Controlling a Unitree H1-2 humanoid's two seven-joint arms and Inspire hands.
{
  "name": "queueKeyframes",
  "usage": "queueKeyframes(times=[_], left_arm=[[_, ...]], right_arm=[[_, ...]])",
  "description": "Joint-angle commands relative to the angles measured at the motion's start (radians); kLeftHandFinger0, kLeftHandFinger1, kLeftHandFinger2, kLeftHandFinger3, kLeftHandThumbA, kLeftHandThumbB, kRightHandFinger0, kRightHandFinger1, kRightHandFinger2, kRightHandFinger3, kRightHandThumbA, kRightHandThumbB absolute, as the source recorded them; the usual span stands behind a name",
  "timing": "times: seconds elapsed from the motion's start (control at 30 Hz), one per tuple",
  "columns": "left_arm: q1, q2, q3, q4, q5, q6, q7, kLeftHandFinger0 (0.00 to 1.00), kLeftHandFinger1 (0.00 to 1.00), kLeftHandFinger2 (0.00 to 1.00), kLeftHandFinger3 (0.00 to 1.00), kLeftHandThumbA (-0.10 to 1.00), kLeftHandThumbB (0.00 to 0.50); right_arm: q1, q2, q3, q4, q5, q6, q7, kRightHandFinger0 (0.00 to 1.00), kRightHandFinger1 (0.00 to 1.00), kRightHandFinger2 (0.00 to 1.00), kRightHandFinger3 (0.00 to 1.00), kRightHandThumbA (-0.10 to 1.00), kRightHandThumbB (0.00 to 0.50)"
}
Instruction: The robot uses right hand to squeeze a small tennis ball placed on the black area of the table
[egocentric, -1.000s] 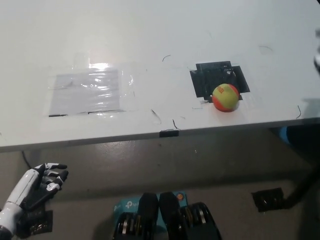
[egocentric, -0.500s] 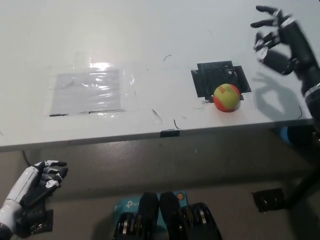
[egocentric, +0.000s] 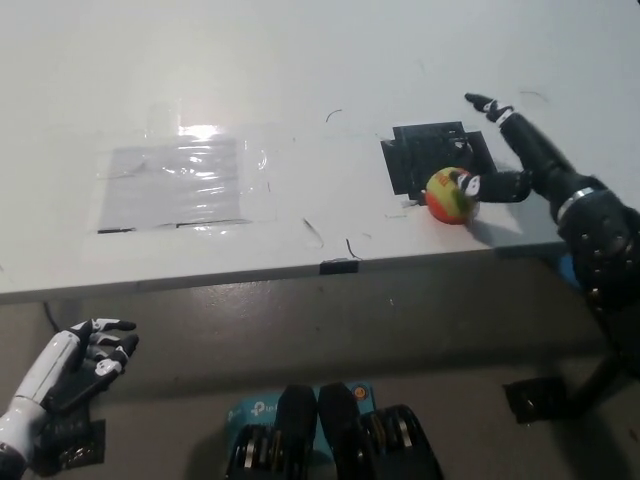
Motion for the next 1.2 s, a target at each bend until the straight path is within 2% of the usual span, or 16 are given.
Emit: queueKeyframes(times=[0.0, 0.03, 0.13, 0.27, 0.37, 0.4, 0.47, 0.53, 0.67, 0.7, 0.77, 0.9, 0.93, 1.1, 1.13, 1.17], left_arm=[[-0.017, 0.007, 0.008, -0.02, 0.001, -0.022, -0.007, 0.38, 0.46, 0.58, 0.69, 0.66, 0.016], [-0.017, 0.007, 0.008, -0.019, 0.003, -0.022, -0.006, 0.38, 0.46, 0.58, 0.69, 0.67, 0.028], [-0.016, 0.003, 0.013, -0.027, -0.008, -0.01, -0.011, 0.39, 0.47, 0.58, 0.68, 0.63, 0.012], [-0.019, 0.006, 0.013, -0.026, -0.001, -0.011, -0.011, 0.39, 0.47, 0.57, 0.67, 0.69, 0.04], [-0.024, 0.005, 0.01, -0.023, 0.003, -0.015, -0.01, 0.38, 0.46, 0.56, 0.68, 0.69, 0.039], [-0.025, 0.003, 0.013, -0.022, -0.003, -0.012, -0.01, 0.37, 0.45, 0.54, 0.66, 0.71, 0.059], [-0.035, -0.001, 0.011, -0.019, -0.003, -0.01, -0.01, 0.36, 0.45, 0.54, 0.65, 0.72, 0.061], [-0.037, -0.002, 0.008, -0.027, 0.012, -0.001, -0.003, 0.34, 0.44, 0.53, 0.64, 0.71, 0.051], [-0.05, 0.005, 0.008, -0.026, 0.005, 0.002, -0.014, 0.37, 0.46, 0.55, 0.65, 0.69, 0.02], [-0.068, 0.006, 0.007, -0.017, 0.002, -0.001, -0.018, 0.39, 0.48, 0.56, 0.66, 0.65, 0.001], [-0.079, 0.006, 0.005, -0.008, 0.0, -0.011, -0.02, 0.38, 0.47, 0.56, 0.67, 0.64, 0.0], [-0.09, 0.01, 0.001, -0.019, 0.016, 0.009, -0.021, 0.43, 0.5, 0.6, 0.72, 0.65, 0.007], [-0.093, 0.013, 0.0, -0.011, 0.014, -0.005, -0.023, 0.43, 0.49, 0.59, 0.71, 0.65, 0.003], [-0.103, 0.016, -0.001, -0.002, 0.014, -0.018, -0.029, 0.41, 0.48, 0.57, 0.68, 0.65, 0.002], [-0.104, 0.012, 0.001, -0.009, 0.011, -0.005, -0.03, 0.41, 0.48, 0.58, 0.69, 0.66, 0.012], [-0.108, 0.012, -0.002, -0.01, 0.013, 0.001, -0.033, 0.43, 0.5, 0.6, 0.72, 0.67, 0.013]], right_arm=[[-0.07, 0.025, 0.007, 0.006, -0.09, 0.018, -0.043, 1.0, 1.0, 1.0, 1.0, 0.7, 0.5], [-0.07, 0.035, 0.002, 0.01, -0.092, 0.015, -0.049, 1.0, 1.0, 1.0, 1.0, 0.68, 0.5], [-0.072, 0.08, -0.016, 0.032, -0.104, 0.003, -0.092, 1.0, 1.0, 1.0, 1.0, 0.66, 0.5], [-0.045, 0.123, -0.044, 0.025, -0.098, -0.002, -0.114, 1.0, 1.0, 1.0, 1.0, 0.62, 0.479], [-0.027, 0.144, -0.05, 0.043, -0.11, -0.016, -0.133, 1.0, 1.0, 1.0, 1.0, 0.62, 0.485], [-0.005, 0.156, -0.031, 0.062, -0.133, -0.005, -0.142, 1.0, 1.0, 1.0, 1.0, 0.62, 0.486], [-0.006, 0.154, -0.034, 0.067, -0.14, -0.009, -0.143, 1.0, 1.0, 1.0, 1.0, 0.62, 0.488], [0.013, 0.143, -0.024, 0.123, -0.16, -0.014, -0.155, 1.0, 1.0, 1.0, 1.0, 0.6, 0.484], [0.024, 0.137, -0.044, 0.179, -0.162, -0.028, -0.182, 1.0, 1.0, 1.0, 1.0, 0.55, 0.463], [0.029, 0.131, -0.044, 0.221, -0.167, -0.037, -0.197, 1.0, 1.0, 1.0, 1.0, 0.58, 0.48], [0.03, 0.128, -0.04, 0.253, -0.171, -0.05, -0.208, 1.0, 1.0, 1.0, 1.0, 0.58, 0.492], [0.031, 0.135, -0.033, 0.339, -0.17, -0.094, -0.23, 1.0, 1.0, 1.0, 1.0, 0.53, 0.484], [0.036, 0.143, -0.028, 0.377, -0.164, -0.109, -0.226, 1.0, 1.0, 1.0, 1.0, 0.49, 0.456], [0.042, 0.171, -0.015, 0.413, -0.147, -0.153, -0.2, 1.0, 1.0, 1.0, 1.0, 0.41, 0.39], [0.04, 0.18, -0.006, 0.44, -0.135, -0.246, -0.2, 1.0, 1.0, 1.0, 1.0, 0.33, 0.293], [0.04, 0.183, -0.012, 0.461, -0.122, -0.321, -0.217, 1.0, 1.0, 1.0, 1.0, 0.28, 0.229]])
